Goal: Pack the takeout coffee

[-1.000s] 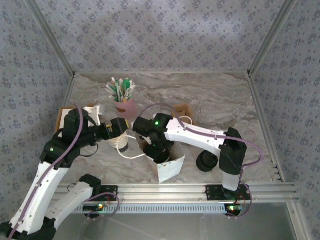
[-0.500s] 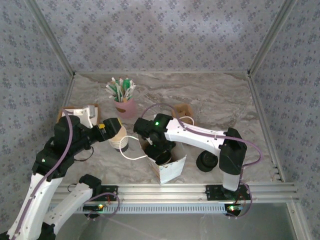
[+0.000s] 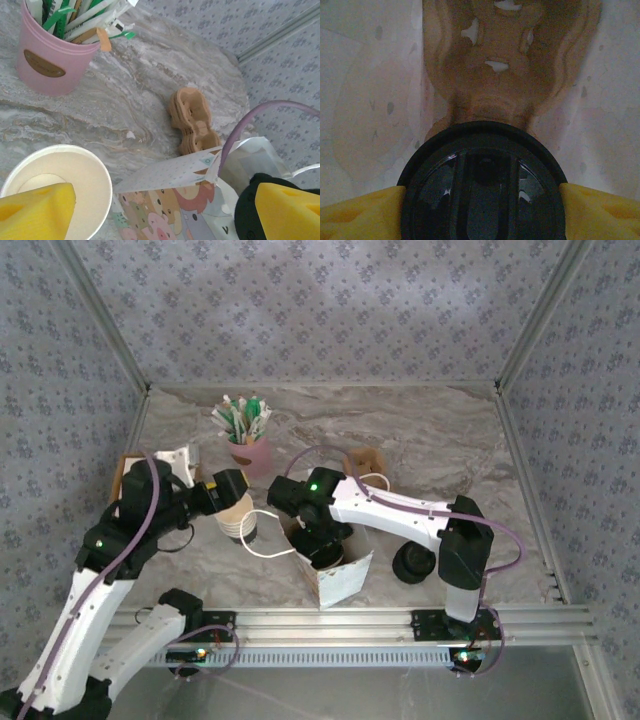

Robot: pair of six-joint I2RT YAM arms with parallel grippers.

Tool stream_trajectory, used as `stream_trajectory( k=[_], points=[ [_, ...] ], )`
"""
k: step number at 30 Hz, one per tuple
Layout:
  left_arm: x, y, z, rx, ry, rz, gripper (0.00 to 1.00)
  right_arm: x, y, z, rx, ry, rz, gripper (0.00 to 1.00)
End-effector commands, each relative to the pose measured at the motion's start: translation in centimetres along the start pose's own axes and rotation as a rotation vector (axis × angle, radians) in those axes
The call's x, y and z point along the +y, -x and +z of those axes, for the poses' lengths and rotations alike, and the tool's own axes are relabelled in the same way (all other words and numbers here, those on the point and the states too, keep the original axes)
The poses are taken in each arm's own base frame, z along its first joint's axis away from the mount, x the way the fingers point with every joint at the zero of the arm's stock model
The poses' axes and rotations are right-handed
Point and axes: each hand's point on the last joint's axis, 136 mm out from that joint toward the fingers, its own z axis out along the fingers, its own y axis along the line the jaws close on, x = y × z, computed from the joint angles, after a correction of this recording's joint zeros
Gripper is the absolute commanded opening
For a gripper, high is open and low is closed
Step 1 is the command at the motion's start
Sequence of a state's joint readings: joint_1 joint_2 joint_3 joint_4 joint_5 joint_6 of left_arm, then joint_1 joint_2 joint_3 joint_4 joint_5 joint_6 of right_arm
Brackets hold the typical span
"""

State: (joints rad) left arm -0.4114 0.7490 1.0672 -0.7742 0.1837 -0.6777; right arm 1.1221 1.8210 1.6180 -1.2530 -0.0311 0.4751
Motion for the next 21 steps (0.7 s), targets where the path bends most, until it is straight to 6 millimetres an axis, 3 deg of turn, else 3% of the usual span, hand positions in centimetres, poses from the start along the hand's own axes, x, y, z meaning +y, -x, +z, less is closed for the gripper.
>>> stream_trajectory(
  k=[1, 5, 9, 16, 21],
  points=[
    [-1.7, 2.2, 1.4, 0.028, -0.057, 0.025, 0.92, -0.5, -0.4, 0.0, 0.021, -0.042, 0.012, 0.80],
    [-2.7, 2.3, 4.5, 0.196, -0.110, 0.006, 0.79, -0.4, -0.5, -0.1, 0.019, -0.040, 0.005, 0.80],
    [-3.3, 2.3, 6.4, 0.282, -0.138, 0.041, 0.76, -0.5, -0.6, -0.1, 0.018, -0.039, -0.001, 0.80],
    [-5.9, -0.1, 8.0, 0.453, -0.229, 0.117, 0.74, -0.3, -0.5, -0.1, 0.015, -0.032, -0.020, 0.79],
    [-6.5, -1.7, 8.5, 0.510, -0.254, 0.146, 0.74, -0.1, -0.5, 0.0, 0.019, -0.030, -0.030, 0.79]
  ],
)
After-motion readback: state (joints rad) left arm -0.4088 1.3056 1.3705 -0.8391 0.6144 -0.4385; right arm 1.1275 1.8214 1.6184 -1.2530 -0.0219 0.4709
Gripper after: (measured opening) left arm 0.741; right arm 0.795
